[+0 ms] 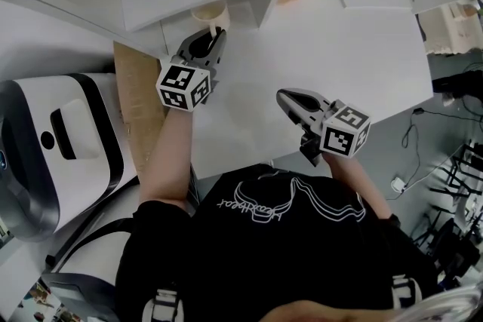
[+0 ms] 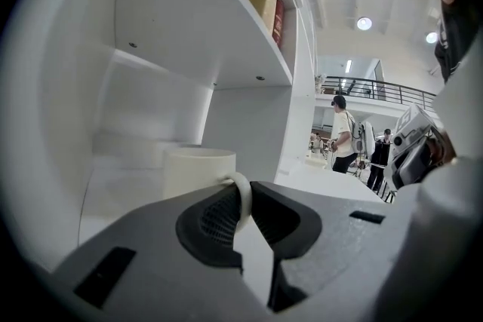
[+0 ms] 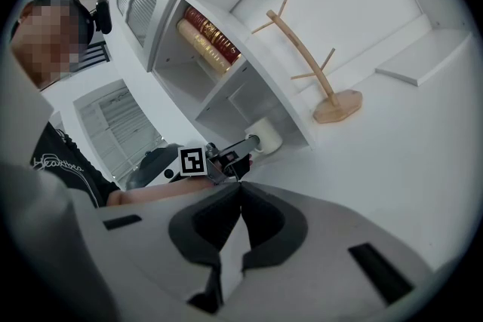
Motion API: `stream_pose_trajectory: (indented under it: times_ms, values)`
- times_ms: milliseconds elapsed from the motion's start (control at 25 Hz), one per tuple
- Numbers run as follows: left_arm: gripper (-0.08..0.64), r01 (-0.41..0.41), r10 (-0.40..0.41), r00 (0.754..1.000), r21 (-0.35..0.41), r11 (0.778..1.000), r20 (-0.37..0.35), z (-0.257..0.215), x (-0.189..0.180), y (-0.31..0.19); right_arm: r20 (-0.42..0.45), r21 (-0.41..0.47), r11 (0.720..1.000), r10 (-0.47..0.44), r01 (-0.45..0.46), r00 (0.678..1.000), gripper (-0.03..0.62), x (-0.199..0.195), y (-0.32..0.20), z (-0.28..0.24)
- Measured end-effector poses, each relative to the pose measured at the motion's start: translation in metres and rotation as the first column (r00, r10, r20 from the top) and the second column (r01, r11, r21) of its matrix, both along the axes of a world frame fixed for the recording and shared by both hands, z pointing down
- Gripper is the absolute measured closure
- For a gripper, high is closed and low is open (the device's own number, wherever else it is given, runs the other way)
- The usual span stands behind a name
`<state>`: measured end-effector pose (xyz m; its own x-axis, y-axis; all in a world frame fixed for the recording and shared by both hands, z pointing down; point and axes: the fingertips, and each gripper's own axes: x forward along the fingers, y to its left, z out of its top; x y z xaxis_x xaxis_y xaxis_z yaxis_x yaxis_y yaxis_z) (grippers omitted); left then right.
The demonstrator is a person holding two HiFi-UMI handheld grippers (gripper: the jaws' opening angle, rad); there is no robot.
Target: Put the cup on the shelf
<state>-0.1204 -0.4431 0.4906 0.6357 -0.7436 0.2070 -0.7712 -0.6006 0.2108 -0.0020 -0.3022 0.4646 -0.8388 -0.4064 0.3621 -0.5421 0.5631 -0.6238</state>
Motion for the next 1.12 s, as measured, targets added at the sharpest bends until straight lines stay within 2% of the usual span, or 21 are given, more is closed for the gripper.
stream_pose_trajectory:
  times_ms: [640, 920, 1000, 1120]
  values:
    - [0.518, 0.052, -0.049, 0.998, -0.079, 0.995, 0.035, 0.014, -0.005, -0.018, 0.003, 0.012, 1.0, -0.017, 0.017, 1.0, 0.588, 0.004, -0.001, 0.0]
    - [0.419, 0.051, -0.045, 0.998, -0.099, 0.994, 0.054, 0.013, 0.0, -0.008, 0.011, 0.022, 1.0, -0.018, 0.018, 1.0, 0.588, 0.01, 0.007, -0.004]
    - [0.413, 0.046, -0.039, 0.997, -0.104, 0.994, 0.065, 0.014, 0.0, -0.003, 0.012, 0.025, 1.0, -0.018, 0.018, 1.0, 0.588, 0.012, 0.011, -0.004]
    - [0.413, 0.012, -0.001, 0.993, -0.093, 0.996, 0.121, 0.021, 0.0, 0.003, 0.01, 0.022, 1.0, -0.02, 0.02, 1.0, 0.588, 0.015, 0.018, -0.003]
